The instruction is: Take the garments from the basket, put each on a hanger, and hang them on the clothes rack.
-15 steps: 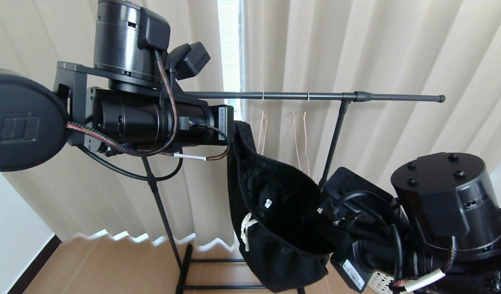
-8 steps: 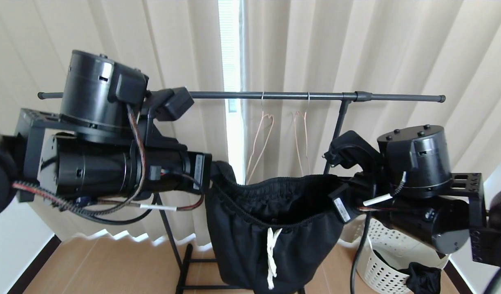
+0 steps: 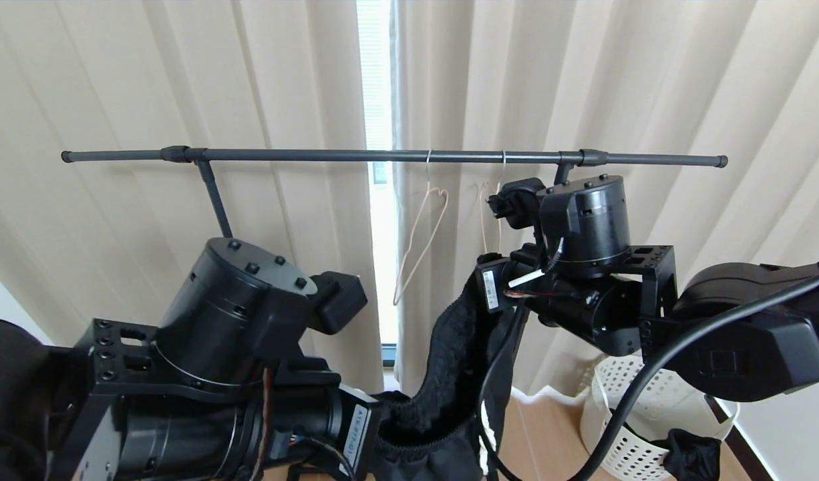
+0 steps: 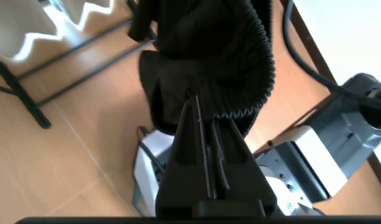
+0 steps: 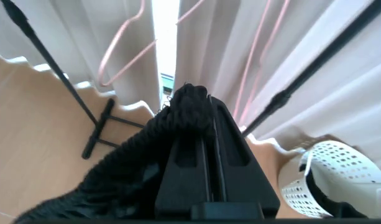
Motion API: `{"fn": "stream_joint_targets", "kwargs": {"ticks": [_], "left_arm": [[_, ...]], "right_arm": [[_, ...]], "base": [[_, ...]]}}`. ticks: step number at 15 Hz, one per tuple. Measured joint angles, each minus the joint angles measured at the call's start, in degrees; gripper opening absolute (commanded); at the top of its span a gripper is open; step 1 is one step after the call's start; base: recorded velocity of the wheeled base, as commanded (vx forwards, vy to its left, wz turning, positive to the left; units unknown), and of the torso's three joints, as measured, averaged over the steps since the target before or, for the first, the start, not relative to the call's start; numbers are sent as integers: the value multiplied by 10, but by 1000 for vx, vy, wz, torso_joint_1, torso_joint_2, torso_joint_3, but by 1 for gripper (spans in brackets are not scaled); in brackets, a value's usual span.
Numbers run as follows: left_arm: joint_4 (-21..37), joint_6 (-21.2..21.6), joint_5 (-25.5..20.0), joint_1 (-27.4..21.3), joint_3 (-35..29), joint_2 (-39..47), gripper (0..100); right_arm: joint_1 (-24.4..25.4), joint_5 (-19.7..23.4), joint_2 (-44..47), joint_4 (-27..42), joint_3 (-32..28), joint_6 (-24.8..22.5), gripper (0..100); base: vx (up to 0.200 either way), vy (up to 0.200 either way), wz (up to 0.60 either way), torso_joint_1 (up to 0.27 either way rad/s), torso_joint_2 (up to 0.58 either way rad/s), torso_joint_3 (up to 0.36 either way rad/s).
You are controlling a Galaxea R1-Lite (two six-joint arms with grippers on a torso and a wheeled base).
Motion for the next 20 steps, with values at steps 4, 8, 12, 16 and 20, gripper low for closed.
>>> {"fn": "stream_joint_targets", "kwargs": {"ticks": [4, 8, 12, 16, 20], "left_arm": [[-31, -48, -18, -55, -21, 31, 0], [-38, -89, -18, -77, -59, 65, 0], [-38, -83, -10, -57, -53, 74, 0], [-39, -41, 2, 33, -30, 71, 0], [-42, -37, 10, 92, -43, 72, 0]], "right_arm": [[25, 3, 10, -2, -14, 27, 0], [28, 6, 12, -13, -18, 28, 0], [15, 3, 11, -12, -10, 23, 0], [-24, -10, 6, -11, 3, -6, 0], [-41, -70, -24, -13, 50, -62, 0]], "base": [[0, 0, 0, 0, 0, 0], [0, 0, 0, 0, 0, 0], [0, 0, 0, 0, 0, 0], [0, 0, 0, 0, 0, 0], [0, 0, 0, 0, 0, 0]]}}
